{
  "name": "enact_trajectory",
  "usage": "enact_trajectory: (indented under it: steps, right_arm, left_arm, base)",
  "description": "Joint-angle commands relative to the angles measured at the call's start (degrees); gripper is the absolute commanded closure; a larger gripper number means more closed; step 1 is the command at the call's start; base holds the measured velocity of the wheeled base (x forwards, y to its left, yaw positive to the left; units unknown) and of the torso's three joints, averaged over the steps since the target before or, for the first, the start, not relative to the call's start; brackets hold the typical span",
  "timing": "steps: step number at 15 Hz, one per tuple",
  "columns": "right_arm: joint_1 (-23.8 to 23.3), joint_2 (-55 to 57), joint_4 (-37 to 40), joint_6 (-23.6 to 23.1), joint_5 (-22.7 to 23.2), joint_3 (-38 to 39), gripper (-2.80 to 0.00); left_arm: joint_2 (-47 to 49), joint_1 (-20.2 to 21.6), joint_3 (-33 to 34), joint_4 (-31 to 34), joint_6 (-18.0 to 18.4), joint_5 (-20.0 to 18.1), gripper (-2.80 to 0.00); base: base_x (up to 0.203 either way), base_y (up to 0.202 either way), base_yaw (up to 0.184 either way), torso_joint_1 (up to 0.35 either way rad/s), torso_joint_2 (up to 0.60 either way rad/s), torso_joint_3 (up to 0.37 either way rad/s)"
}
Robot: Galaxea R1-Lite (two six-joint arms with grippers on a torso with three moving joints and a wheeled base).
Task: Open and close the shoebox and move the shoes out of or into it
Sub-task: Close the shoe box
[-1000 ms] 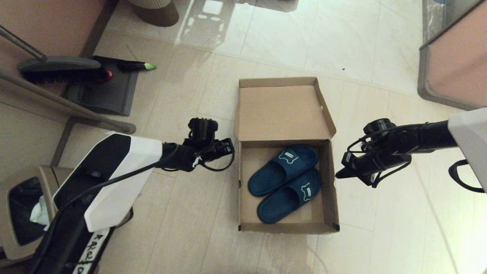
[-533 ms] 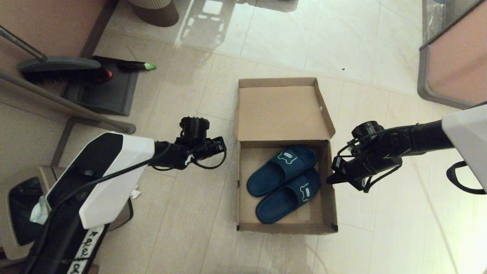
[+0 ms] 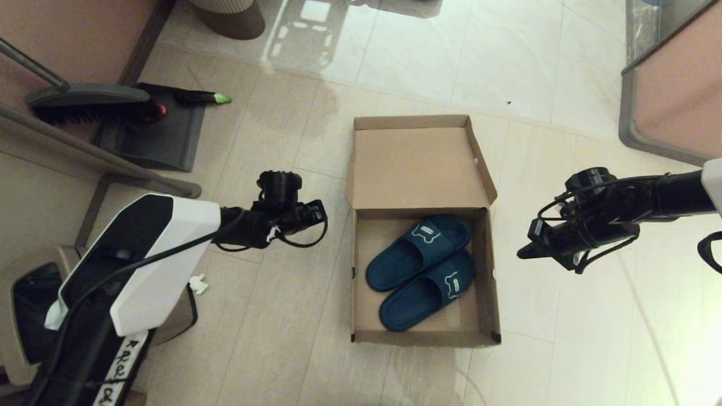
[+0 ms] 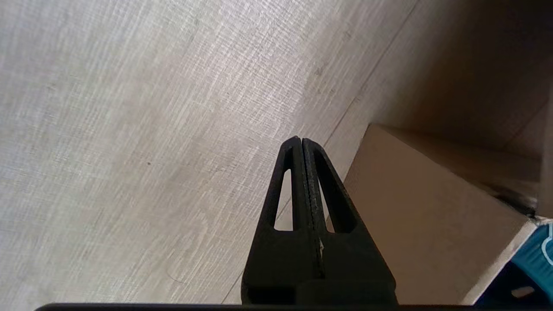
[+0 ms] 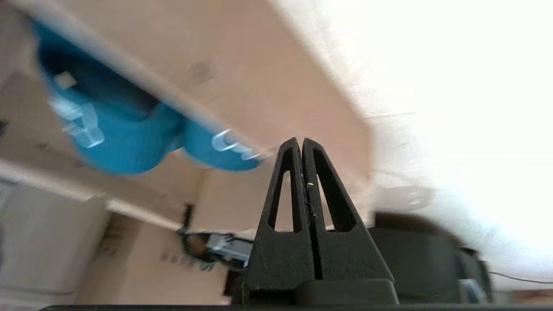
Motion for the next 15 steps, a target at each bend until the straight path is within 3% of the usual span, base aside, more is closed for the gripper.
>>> enact_trajectory:
  steps: [1, 4, 7, 11, 15]
  right_arm:
    - [-1.18, 2.04, 0.07, -0.22, -0.03, -0.25, 0.0]
    - [-0.04, 6.82, -2.49, 0.04, -1.39, -1.25, 0.0]
    - [4.07, 10.58, -7.3, 1.11, -1.63, -1.76, 0.0]
    - [9.79, 10.76, -7.6, 4.65, -1.66, -1.88, 0.0]
    - [9.97, 8.68, -7.52, 6.34, -2.51, -0.93, 0.0]
  left_arm:
    - [-0.09, -0.55, 0.04, -0.01, -0.15, 0.19, 0.0]
    - [-0.95, -1.16, 0.36, 0.13, -0.15, 1.57, 0.0]
    - [-0.97, -1.83, 0.57, 0.96, -0.21, 1.58, 0.0]
    - [-0.48, -1.1, 0.91, 1.04, -0.23, 1.67, 0.0]
    - [-0.43, 1.0, 0.83, 1.05, -0.15, 1.58, 0.0]
  base:
    - [0.0, 0.0, 0.0, 0.0, 0.0, 0.0]
    - [0.0, 0.0, 0.0, 0.0, 0.0, 0.0]
    - [0.0, 0.0, 0.0, 0.0, 0.0, 0.0]
    - [0.0, 0.0, 0.0, 0.0, 0.0, 0.0]
    - [0.0, 0.0, 0.0, 0.0, 0.0, 0.0]
